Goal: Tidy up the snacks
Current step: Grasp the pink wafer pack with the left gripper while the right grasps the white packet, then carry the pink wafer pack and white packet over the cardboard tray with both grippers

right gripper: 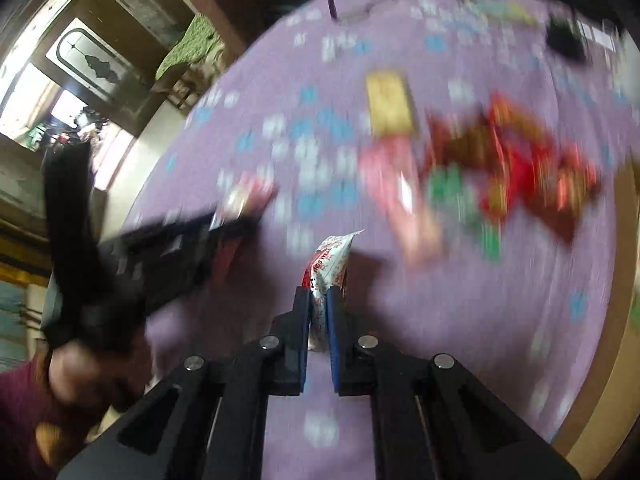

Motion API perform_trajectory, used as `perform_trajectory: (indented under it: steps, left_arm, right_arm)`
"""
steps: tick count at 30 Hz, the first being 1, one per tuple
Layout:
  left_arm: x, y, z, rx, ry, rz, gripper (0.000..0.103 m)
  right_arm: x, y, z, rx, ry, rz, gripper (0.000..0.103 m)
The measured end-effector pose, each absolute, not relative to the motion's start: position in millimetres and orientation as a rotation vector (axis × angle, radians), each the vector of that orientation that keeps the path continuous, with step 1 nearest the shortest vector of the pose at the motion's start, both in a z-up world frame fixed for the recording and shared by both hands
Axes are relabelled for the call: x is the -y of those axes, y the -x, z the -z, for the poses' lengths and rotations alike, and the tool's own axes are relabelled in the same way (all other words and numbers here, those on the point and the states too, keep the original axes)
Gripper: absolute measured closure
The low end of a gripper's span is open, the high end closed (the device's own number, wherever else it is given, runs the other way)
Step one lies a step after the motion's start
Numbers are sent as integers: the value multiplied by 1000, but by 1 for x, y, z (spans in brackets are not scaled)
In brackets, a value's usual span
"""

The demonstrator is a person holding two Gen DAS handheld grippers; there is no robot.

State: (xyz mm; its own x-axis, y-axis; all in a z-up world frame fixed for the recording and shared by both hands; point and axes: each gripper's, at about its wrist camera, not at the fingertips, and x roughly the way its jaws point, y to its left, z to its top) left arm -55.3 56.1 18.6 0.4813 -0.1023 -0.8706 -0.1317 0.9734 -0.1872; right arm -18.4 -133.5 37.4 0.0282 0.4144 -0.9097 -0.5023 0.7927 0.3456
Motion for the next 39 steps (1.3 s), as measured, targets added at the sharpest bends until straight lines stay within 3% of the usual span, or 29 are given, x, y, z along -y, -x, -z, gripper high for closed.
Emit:
perform_trajectory:
  steps: [3,4,5,9,11,18,19,20,39]
  left_arm:
    - [-46,56,-19,-1076,219,-6,78]
    - [-45,55,-19,-1078,221,-6,78]
    - [-45,55,-19,-1080,222,-8,78]
    - [-43,53,-18,-1078,209,-16,78]
    - [-41,53,-18,-1075,197,-21,78]
    - [-41,57,-18,-1071,197,-21,78]
    - [-41,58,-19,-1072,199,-19,78]
    - [-42,59,-19,-1071,207,-16,78]
    - [-11,50,-39,-1050,228,70,78]
  right_arm:
    - [163,29,-22,-1395,137,-559,89]
    - [172,29,-21,-1380,127,-519,74]
    - [179,30,-24,-1362,112,-478,67]
    - [179,40,-38,-1311,84,-485,64]
    - [171,41,-38,-1314,92,-488,57]
    - [145,35,-16,-1326,166,-431,57]
    - [142,35,-16,-1309,194,-424,78]
    - [139,36,-17,-1299,222,-425,83]
    - [199,48,-50,-1218,-17,-433,84]
